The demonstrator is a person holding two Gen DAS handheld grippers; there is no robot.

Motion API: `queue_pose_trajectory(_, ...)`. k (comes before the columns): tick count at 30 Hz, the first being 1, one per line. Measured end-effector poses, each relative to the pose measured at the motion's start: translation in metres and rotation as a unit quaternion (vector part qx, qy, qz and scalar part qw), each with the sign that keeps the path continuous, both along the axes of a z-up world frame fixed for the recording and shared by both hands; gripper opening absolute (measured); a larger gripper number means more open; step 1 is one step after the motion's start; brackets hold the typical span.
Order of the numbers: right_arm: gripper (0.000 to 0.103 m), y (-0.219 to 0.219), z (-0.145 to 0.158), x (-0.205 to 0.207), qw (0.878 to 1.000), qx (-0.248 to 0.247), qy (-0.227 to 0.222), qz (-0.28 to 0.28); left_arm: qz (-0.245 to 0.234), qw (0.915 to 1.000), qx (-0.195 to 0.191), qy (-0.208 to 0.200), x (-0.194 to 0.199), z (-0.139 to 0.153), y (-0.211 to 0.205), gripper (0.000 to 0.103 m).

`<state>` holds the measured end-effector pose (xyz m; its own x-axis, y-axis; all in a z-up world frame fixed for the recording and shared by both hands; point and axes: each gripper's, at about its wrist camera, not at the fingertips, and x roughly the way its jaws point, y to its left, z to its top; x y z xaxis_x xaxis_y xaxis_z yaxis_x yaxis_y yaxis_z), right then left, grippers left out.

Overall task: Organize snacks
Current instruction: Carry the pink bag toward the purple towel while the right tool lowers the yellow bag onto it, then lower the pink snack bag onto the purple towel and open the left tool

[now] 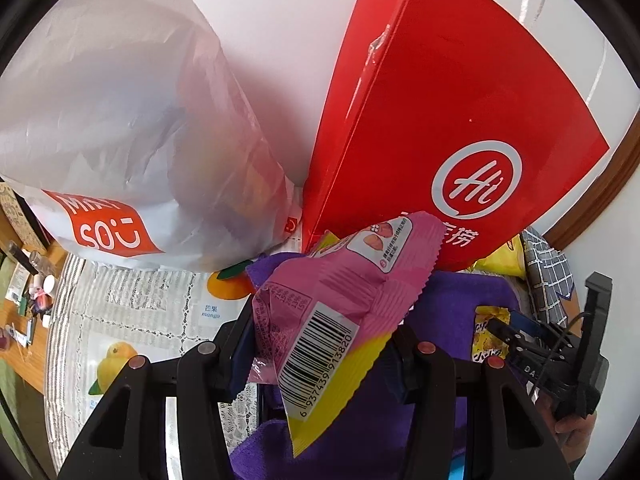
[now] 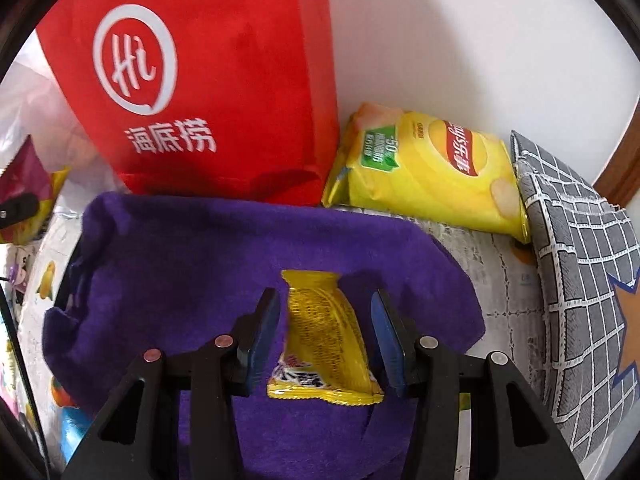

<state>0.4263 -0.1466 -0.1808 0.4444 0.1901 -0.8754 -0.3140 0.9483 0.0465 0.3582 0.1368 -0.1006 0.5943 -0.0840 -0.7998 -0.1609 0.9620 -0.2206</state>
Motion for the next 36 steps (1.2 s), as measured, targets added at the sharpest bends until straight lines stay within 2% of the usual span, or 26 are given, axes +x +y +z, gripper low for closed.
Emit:
queue_pose_trajectory(4, 0.049, 0.001, 0.001, -0.002, 1.0, -0.001, 0.004, 0.002, -0.004, 1.0, 0.003, 0.003, 0.001, -0.002, -0.005, 0.051)
queue_pose_trajectory(12, 0.049, 0.001, 0.03, -0.017, 0.999, -0.017, -0.039, 0.011, -0.01, 0.9996, 0.001, 0.027, 0.009, -0.016, -0.016, 0.051)
queue_pose_trajectory(17, 0.061, -0.007, 0.053, -0.027, 0.998, 0.003, -0.068, 0.012, -0.012, 0.9988, 0.0, 0.048, 0.016, -0.03, -0.026, 0.051)
queue_pose_trajectory(21, 0.063, -0.007, 0.067, -0.034, 0.996, -0.003, -0.092, 0.013, -0.014, 0.9976, -0.002, 0.068, 0.022, -0.043, -0.035, 0.051)
queue_pose_trajectory(25, 0.063, -0.007, 0.074, -0.037, 0.995, -0.012, -0.1, 0.003, -0.012, 0.9967, -0.001, 0.08, 0.025, -0.051, -0.04, 0.051)
queue_pose_trajectory(28, 0.063, -0.009, 0.075, -0.037, 0.995, -0.001, -0.099, 0.006, -0.008, 0.9963, -0.002, 0.085, 0.025, -0.053, -0.041, 0.051)
queue_pose_trajectory(36, 0.064, -0.005, 0.075, -0.039, 0.994, -0.026, -0.108, 0.001, -0.015, 0.9946, -0.003, 0.103, 0.027, -0.06, -0.047, 0.051)
